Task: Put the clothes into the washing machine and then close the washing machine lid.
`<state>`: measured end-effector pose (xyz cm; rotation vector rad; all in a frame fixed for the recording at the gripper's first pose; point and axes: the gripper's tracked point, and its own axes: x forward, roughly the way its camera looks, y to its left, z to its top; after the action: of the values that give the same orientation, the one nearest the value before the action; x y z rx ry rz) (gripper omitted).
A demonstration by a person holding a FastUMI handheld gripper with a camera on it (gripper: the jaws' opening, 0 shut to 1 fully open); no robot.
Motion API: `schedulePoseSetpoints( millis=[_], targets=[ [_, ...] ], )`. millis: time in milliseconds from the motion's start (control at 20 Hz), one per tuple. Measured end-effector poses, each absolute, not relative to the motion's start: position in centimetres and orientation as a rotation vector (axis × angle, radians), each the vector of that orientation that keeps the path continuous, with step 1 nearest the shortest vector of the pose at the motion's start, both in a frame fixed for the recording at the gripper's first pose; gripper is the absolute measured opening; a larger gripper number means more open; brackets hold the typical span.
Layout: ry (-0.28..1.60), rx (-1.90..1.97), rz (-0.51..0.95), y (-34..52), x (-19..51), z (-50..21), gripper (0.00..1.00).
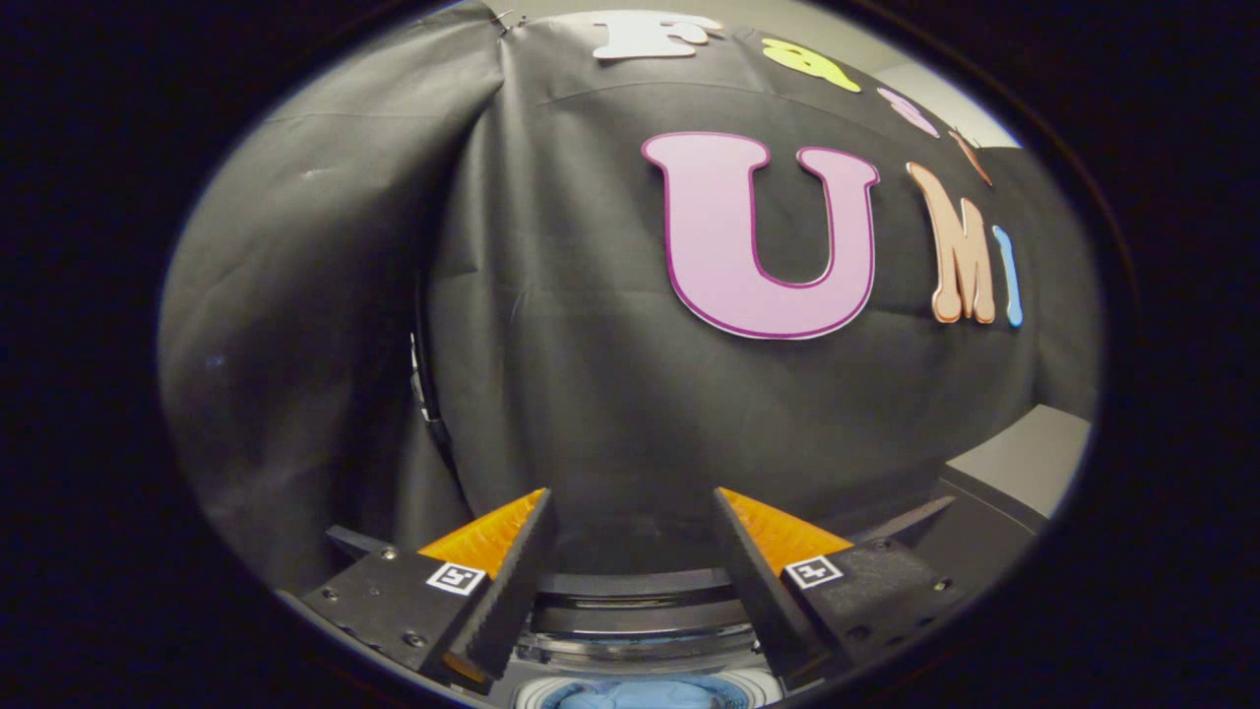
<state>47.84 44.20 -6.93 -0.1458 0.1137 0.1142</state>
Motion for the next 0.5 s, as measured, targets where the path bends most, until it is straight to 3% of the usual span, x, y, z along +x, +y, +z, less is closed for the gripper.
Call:
schedulePoseSetpoints(
  millis=[500],
  targets=[
    [0.120, -0.140, 0.125, 44.0, 45.9, -7.2, 0.95]
  ],
)
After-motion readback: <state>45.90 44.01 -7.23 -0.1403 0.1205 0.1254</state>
